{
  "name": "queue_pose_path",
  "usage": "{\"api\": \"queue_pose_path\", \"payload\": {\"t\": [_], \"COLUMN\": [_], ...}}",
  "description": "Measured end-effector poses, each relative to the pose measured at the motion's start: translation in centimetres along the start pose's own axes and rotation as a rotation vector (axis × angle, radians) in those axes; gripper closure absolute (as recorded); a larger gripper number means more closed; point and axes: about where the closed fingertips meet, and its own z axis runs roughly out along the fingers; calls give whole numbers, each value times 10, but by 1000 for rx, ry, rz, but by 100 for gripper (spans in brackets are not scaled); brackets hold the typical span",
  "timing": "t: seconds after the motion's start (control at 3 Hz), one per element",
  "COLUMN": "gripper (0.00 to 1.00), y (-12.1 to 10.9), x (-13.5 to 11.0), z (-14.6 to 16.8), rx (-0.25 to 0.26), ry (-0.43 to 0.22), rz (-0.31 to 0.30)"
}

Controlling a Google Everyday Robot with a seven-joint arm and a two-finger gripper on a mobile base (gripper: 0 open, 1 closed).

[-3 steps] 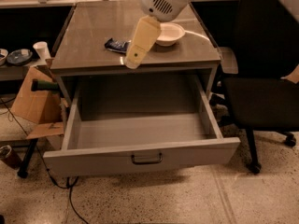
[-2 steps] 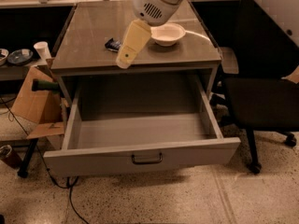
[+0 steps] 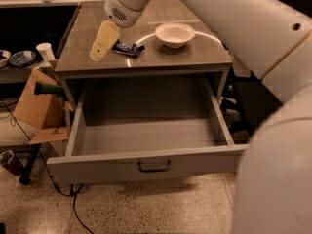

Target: Place rxbar blueberry into top drawer

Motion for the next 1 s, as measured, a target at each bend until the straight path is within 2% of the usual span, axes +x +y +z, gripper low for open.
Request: {"api": "queue_pose_path", "payload": {"t": [0.33, 0.67, 1.0], "gripper": [0, 0, 0], "y": [-32, -32, -46], "x": [-14, -14, -3], "z": [60, 60, 66], "rx": [15, 15, 54], "ry": [0, 0, -22], "rz": [125, 125, 162]}}
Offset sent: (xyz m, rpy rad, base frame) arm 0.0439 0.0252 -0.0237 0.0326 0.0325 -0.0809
